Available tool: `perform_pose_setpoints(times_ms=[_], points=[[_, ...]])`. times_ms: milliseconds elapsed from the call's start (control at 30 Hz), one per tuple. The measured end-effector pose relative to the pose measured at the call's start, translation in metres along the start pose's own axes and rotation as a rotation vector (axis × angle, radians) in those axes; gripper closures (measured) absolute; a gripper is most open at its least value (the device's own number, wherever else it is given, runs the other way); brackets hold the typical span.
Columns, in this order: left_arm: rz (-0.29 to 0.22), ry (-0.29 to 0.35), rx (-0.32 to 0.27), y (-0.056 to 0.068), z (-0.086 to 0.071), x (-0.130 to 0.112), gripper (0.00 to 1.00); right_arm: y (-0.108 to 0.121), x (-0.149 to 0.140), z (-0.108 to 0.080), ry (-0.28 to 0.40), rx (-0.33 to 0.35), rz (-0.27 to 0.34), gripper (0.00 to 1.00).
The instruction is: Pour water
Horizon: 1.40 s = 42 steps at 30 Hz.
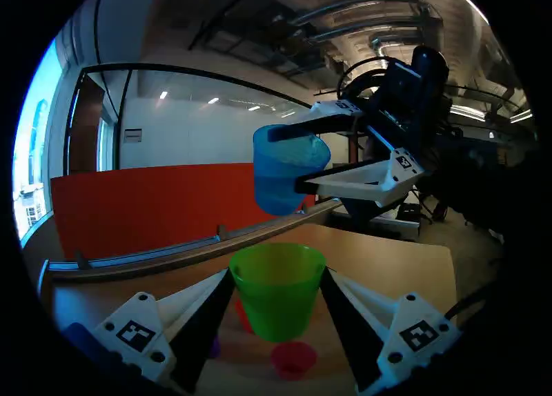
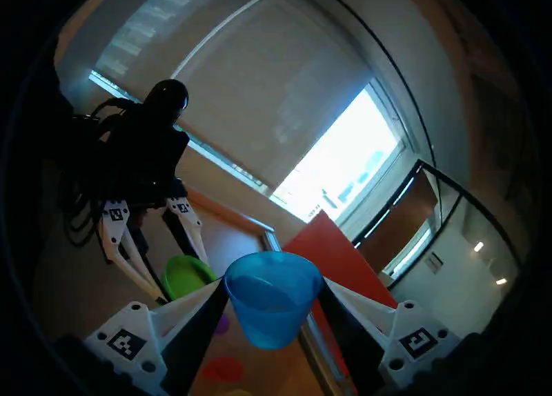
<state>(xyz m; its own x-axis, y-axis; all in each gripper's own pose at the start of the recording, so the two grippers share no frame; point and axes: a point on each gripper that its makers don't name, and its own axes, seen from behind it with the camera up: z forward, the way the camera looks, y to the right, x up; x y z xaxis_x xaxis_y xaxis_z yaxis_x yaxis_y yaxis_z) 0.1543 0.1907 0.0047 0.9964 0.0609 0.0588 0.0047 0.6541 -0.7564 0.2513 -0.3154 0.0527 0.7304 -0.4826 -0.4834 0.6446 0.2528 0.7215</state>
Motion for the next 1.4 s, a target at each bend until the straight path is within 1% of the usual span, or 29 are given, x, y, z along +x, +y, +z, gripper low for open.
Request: perform_pose_setpoints(times_ms=[300,800,1400], points=[[-0.003,0.002,-0.001,-0.001,0.000,-0.001,0.13,-0.001,0.002,0.005,-0.011,0.016,-0.056,0.07],[0.000,0.003,-0.002,0.001,-0.001,0.002,0.13,0.001,0.009,0.007,-0.016,0.013,-0.143,0.08],[0.005,0.003,-0.016,0.005,0.001,0.003,0.13,0.006,0.003,0.014,-0.053,0.004,-0.247,0.07]])
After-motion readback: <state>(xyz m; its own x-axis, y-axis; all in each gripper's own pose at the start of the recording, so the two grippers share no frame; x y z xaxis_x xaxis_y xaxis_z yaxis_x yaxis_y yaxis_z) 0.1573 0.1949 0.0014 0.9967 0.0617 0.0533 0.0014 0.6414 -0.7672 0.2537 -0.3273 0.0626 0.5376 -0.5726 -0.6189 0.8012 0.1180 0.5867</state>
